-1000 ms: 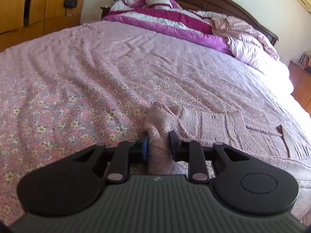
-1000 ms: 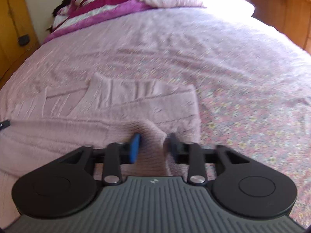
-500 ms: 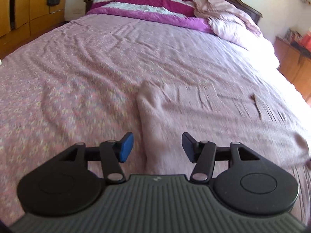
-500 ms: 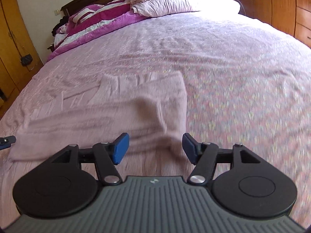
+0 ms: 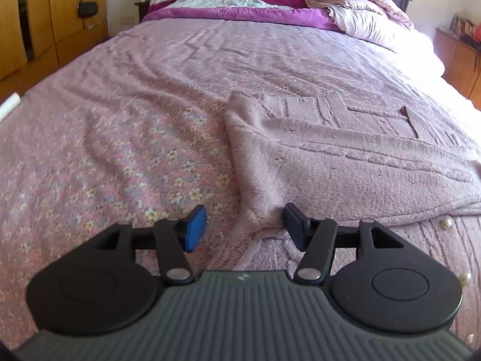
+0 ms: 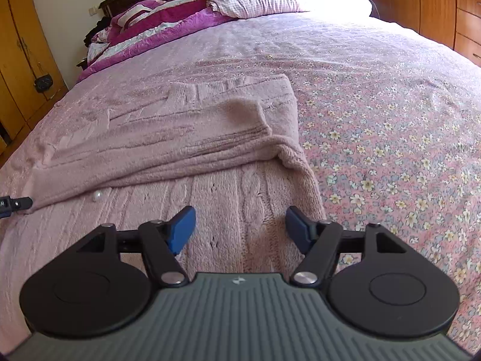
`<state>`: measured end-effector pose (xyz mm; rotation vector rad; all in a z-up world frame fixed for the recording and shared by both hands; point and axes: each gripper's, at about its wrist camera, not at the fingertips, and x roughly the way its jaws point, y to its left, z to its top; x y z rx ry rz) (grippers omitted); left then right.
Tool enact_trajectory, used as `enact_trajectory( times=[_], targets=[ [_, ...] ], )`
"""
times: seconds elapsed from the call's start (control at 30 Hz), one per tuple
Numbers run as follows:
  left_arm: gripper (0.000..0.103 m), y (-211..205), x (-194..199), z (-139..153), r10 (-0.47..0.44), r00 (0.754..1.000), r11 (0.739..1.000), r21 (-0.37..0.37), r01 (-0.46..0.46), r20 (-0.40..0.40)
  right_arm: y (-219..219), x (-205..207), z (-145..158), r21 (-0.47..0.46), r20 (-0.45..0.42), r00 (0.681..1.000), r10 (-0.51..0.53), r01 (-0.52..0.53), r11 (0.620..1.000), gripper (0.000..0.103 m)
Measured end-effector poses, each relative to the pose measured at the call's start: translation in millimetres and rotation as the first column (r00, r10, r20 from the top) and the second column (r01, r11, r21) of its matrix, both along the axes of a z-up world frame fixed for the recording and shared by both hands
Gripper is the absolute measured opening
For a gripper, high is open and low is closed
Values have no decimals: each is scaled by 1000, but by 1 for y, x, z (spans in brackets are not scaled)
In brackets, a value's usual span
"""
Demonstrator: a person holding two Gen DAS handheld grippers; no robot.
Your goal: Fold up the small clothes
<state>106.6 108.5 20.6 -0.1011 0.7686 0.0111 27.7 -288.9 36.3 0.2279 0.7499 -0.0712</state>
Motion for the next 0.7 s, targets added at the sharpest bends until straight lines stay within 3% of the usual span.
enact_trajectory(
  times=[0.3,0.4,0.7],
  targets=[
    [62,-8,-23,16,-19,999,1000,11,20,-40,0,-15,9,28,12,1000,-1,1,1000,77],
    [73,-17,-35,21,-46,998,999,19,47,-48,0,-22,13,22,11,1000,9,-9,1000,77],
    [73,-45,-71,27,-112,989,992,55,118,-93,13,-55,24,-43,10,997,79,-78,996,78]
  ],
)
